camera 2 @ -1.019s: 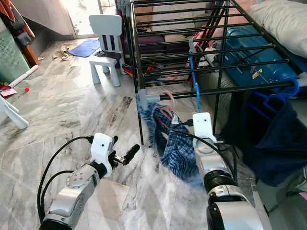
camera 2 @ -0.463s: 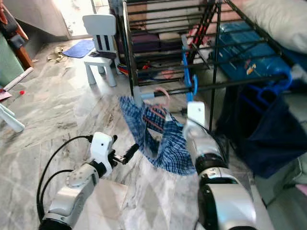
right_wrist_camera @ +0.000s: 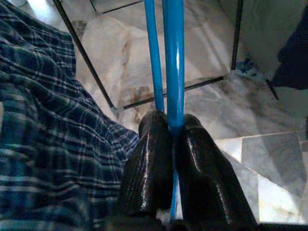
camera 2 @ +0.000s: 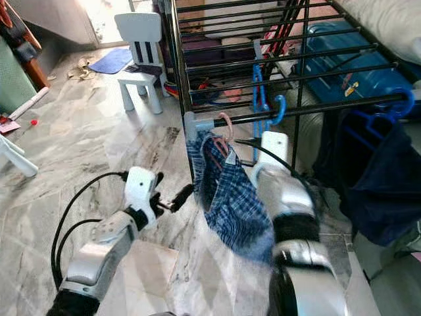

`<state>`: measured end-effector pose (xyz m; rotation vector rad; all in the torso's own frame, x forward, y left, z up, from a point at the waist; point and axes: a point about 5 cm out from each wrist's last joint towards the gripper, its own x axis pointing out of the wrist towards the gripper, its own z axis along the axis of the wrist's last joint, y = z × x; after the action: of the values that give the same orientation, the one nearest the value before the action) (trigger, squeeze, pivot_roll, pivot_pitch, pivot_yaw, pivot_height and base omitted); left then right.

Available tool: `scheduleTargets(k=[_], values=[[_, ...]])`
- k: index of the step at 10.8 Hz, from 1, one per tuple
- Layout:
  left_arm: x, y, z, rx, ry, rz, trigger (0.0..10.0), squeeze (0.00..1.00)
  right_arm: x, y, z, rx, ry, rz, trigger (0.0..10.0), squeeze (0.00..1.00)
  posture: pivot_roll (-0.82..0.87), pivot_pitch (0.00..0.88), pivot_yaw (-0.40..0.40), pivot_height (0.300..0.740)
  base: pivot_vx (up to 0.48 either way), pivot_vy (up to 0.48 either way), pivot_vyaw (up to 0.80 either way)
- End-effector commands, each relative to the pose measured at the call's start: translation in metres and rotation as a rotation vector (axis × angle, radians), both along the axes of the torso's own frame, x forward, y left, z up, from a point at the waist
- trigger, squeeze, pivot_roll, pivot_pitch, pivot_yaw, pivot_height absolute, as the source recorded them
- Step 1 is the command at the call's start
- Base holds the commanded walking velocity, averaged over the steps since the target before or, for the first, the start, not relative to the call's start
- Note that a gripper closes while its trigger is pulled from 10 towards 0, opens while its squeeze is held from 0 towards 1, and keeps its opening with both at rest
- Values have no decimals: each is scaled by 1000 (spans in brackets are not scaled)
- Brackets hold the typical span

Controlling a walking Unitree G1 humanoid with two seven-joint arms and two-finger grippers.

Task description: Hang hanger

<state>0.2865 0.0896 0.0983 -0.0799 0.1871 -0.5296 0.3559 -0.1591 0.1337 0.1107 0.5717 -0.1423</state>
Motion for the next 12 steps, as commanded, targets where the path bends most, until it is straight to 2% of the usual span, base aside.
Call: scheduleTargets(k=[1, 2, 4, 5, 6, 7, 8, 10, 12], values=[[-9, 0, -3, 1, 31, -4, 10000, 0, -13, -7, -5, -9, 44, -50, 10000, 0, -98, 92, 87, 740, 0, 0, 0], [-13, -2, -1, 8, 5, -24, 10000, 0, -24, -7, -17, -10, 81, -39, 10000, 0, -91, 99, 89, 740, 0, 0, 0], [-21, 9, -6, 16, -40, 23, 10000, 0, -45, -12, -39, -86, 122, -21, 10000, 0, -111, 82, 83, 740, 0, 0, 0], [-21, 20, -22, 87, -38, 145, 10000, 0, -62, -16, -58, -118, 176, -5, 10000, 0, -117, 86, 82, 740, 0, 0, 0], [-18, 28, -28, 135, -54, 221, 10000, 0, -68, -17, -66, -134, 197, -2, 10000, 0, -129, 93, 80, 740, 0, 0, 0], [-17, 38, -36, 155, -20, 264, 10000, 0, -70, -15, -68, -130, 210, -7, 10000, 0, -146, 102, 72, 740, 0, 0, 0], [-17, 41, -42, 165, -12, 260, 10000, 0, -69, -15, -65, -171, 182, 6, 10000, 0, -153, 98, 74, 740, 0, 0, 0], [-13, 47, -54, 180, 2, 290, 10000, 0, -63, -16, -54, -240, 65, 30, 10000, 0, -160, 82, 85, 740, 0, 0, 0], [-5, 53, -60, 213, 1, 333, 10000, 0, -58, -17, -55, -208, 42, 18, 10000, 0, -177, 56, 105, 740, 0, 0, 0]])
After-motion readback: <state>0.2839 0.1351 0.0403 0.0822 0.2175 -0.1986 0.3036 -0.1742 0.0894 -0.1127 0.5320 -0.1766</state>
